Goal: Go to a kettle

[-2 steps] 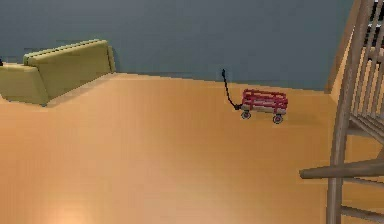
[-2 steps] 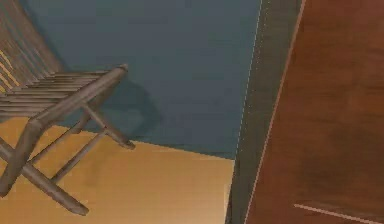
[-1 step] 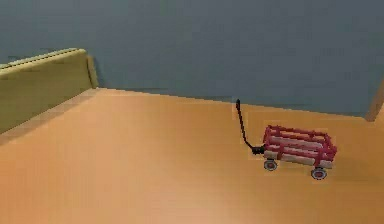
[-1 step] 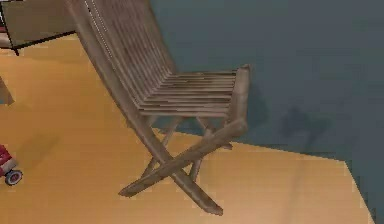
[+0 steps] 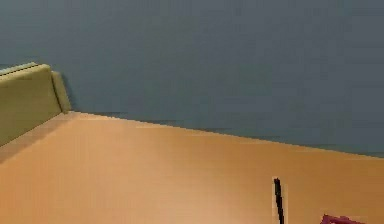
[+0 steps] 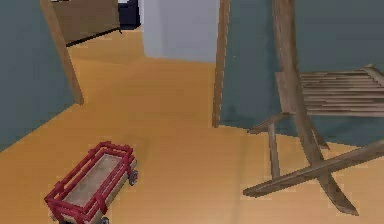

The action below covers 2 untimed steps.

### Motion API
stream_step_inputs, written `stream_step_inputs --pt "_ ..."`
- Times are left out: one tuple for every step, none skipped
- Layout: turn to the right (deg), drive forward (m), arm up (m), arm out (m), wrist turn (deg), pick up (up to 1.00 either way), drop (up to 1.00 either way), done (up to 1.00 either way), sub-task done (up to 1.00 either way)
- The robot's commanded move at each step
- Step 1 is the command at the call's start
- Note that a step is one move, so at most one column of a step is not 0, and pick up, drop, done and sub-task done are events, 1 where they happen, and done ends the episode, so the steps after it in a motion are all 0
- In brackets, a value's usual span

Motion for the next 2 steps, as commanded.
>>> stream_step_inputs --pt "-6.0 0.00 0.00 0.00 0.0 0.00 0.00 0.00 0.00" --pt "0.0 0.65 0.00 0.00 0.0 0.00 0.00 0.00 0.00"
